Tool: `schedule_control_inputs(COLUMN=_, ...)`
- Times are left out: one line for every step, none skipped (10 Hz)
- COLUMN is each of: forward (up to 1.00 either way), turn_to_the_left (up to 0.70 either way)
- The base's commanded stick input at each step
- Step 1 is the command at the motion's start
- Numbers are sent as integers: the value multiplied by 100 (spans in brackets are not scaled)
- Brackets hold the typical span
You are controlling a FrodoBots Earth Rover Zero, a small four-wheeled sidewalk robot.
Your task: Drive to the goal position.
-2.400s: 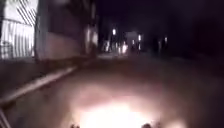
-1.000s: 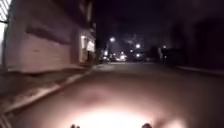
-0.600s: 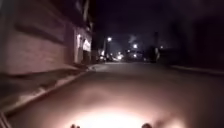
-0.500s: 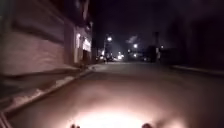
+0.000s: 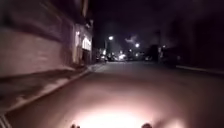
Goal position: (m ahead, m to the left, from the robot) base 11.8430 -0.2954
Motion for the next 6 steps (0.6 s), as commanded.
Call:
schedule_control_inputs(forward=100, turn_to_the_left=0)
schedule_control_inputs(forward=100, turn_to_the_left=0)
schedule_control_inputs(forward=100, turn_to_the_left=0)
schedule_control_inputs(forward=100, turn_to_the_left=0)
schedule_control_inputs(forward=100, turn_to_the_left=0)
schedule_control_inputs(forward=100, turn_to_the_left=-23)
